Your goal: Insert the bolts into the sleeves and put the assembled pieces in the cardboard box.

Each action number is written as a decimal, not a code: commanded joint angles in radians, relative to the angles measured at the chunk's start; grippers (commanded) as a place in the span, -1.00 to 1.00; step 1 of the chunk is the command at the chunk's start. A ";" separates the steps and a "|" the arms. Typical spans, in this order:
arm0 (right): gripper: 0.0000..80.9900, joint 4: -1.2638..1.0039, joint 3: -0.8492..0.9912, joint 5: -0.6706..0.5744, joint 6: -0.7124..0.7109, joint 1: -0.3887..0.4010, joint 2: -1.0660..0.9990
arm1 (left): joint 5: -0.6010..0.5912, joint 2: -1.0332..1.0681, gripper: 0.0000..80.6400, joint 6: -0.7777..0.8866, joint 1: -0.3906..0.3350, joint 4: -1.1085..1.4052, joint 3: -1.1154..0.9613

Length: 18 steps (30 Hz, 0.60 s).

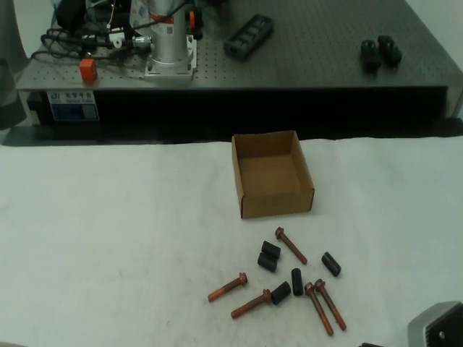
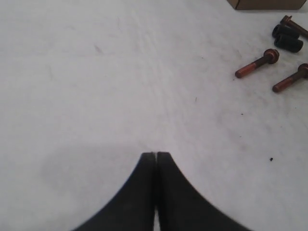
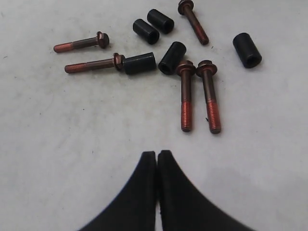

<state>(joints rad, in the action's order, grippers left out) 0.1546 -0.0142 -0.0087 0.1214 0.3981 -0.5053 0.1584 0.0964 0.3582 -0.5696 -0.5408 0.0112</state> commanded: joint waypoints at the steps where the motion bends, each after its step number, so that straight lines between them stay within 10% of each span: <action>1: -1.00 0.001 0.014 -0.006 -0.002 -0.003 0.008 | 0.013 -0.006 -0.98 -0.004 -0.001 0.015 -0.011; 11: -1.00 -0.213 0.014 -0.039 0.181 -0.003 -0.001 | -0.144 -0.006 -0.98 0.118 -0.001 0.120 -0.011; 18: -0.84 -0.201 0.176 -0.069 0.145 0.000 -0.164 | -0.145 0.057 -0.24 0.046 -0.001 0.452 -0.011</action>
<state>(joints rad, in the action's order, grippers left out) -0.0438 0.1243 -0.0707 0.2782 0.3981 -0.6504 0.0000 0.1244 0.4287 -0.5696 -0.1714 0.0112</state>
